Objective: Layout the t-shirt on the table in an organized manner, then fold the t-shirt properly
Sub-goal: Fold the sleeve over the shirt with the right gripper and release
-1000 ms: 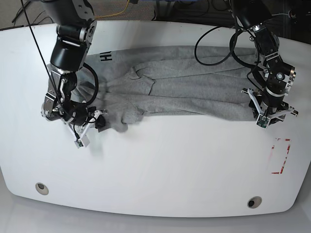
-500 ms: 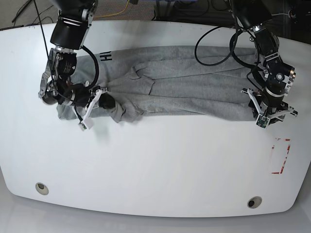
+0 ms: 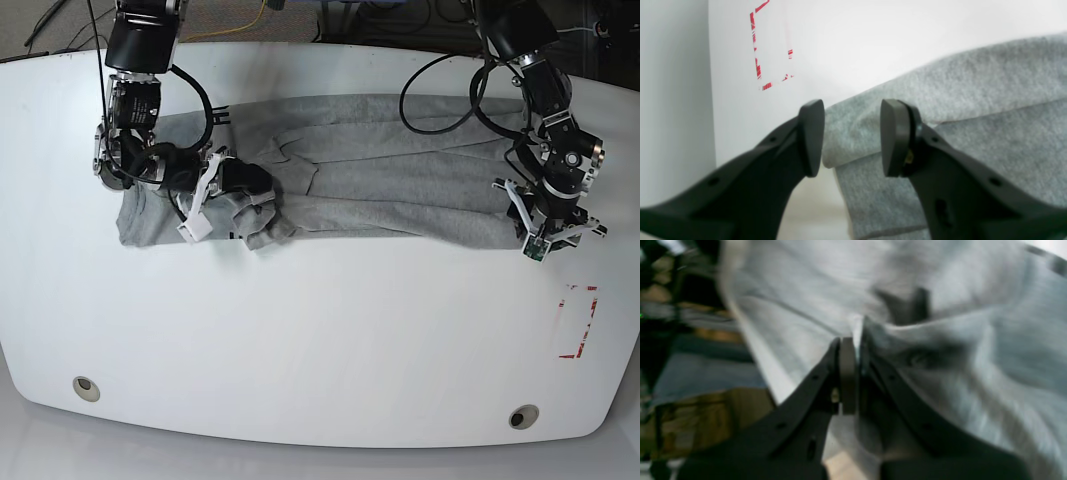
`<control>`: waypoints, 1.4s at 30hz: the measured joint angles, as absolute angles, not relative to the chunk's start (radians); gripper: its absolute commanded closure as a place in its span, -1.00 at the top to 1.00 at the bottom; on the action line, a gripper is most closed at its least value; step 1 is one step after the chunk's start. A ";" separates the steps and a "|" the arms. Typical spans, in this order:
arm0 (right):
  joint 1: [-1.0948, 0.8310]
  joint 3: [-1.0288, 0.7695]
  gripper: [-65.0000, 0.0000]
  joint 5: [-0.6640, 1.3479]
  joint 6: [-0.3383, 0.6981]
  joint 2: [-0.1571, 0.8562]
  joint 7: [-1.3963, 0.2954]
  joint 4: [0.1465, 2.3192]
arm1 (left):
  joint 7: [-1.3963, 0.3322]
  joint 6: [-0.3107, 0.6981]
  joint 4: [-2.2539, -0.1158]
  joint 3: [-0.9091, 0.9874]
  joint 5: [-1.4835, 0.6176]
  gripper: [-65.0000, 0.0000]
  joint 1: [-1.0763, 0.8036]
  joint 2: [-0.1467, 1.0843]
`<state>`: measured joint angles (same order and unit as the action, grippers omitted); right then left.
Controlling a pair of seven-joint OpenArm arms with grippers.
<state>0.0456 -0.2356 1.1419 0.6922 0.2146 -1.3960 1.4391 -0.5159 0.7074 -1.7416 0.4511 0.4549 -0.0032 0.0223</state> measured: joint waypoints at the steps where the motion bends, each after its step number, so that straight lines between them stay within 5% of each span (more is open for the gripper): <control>1: 0.041 -0.226 -1.00 1.151 0.692 0.220 -1.396 1.439 | -0.516 0.708 -1.742 0.451 0.455 -0.21 -0.003 0.023; 16: -0.048 -0.024 -0.93 1.213 0.692 0.327 -1.399 1.620 | -0.516 0.707 -1.742 0.439 0.455 -0.21 -0.003 0.026; 21: -0.068 0.043 -0.43 1.214 0.693 0.365 -1.399 1.643 | -0.516 0.708 -1.742 0.438 0.455 -0.21 -0.003 0.025; 25: -0.099 0.051 0.27 1.213 0.692 0.380 -1.398 1.643 | -0.516 0.707 -1.742 0.439 0.455 -0.21 -0.003 0.026; 29: -0.116 0.052 0.71 1.211 0.693 0.400 -1.411 1.644 | -0.515 0.708 -1.739 0.438 0.454 -0.21 -0.003 0.025; 42: -0.003 0.043 0.52 1.210 0.693 0.473 -1.348 1.644 | -0.516 0.708 -1.716 0.437 0.451 -0.21 -0.003 0.025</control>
